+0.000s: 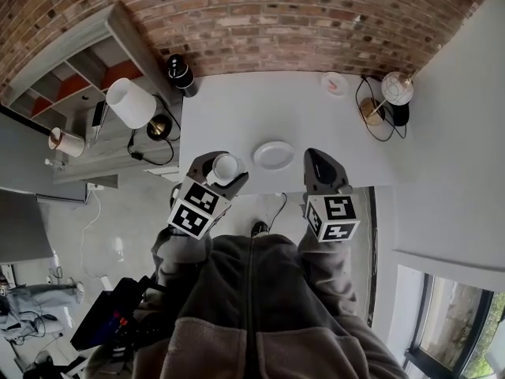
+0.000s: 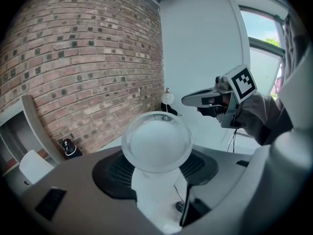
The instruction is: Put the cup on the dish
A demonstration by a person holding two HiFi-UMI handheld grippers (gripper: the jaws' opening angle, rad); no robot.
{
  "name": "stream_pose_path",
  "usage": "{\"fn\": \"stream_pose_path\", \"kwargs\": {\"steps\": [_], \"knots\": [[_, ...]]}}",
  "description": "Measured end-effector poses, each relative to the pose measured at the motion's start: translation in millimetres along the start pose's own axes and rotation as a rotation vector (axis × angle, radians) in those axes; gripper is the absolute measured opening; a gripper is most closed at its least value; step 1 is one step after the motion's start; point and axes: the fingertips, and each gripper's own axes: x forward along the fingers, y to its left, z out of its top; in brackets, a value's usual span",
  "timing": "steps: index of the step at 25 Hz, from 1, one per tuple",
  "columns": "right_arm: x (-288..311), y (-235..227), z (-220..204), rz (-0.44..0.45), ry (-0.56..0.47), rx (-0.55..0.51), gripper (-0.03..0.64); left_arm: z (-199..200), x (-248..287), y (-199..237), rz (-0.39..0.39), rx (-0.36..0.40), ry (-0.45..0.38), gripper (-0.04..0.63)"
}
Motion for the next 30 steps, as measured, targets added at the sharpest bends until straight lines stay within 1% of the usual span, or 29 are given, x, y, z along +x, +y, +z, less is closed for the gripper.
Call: {"fn": "stream_pose_path", "kwargs": {"steps": [4,11,15,18,21,23,25,27,30], "knots": [[10.7,-11.7,-0.9,-0.001,0.005,0.01,0.003,6.0,16.8,5.0,-0.012,0.005,0.014,0.259],[14.6,-20.6,-22.0,-0.014,0.055,0.047,0.003,0.2,29.8,0.4,-0.044,0.002,0.047,0.259],[18.0,-7.3,-30.6,-0.005,0.071,0.055,0.003,-13.1,31.3,0.7,-0.062,-0.014,0.06,0.259],[16.6,5.4,-41.0,0.006,0.109,0.061,0.003,-22.2,32.5,-1.6,-0.078,-0.026,0.077,0.259],[21.3,10.3,-47.5,0.014,0.142,0.06,0.003,-21.6,38.0,-0.5,-0.092,-0.031,0.066,0.259],[25.3,12.5,-58.4,0.012,0.161,0.058,0.003,-30.0,45.3,0.1,-0.098,-0.025,0.075,0.259],[23.4,19.1,-73.9,0.017,0.185,0.067,0.003,-47.4,52.3,-5.2,-0.111,-0.016,0.109,0.259],[21.6,25.9,-89.8,0.03,0.207,0.068,0.003,-65.1,63.4,-11.3,-0.128,-0.005,0.139,0.259],[30.9,30.7,-106.9,0.06,0.219,0.048,0.003,-82.6,90.6,-11.1,-0.14,-0.002,0.152,0.259]]}}
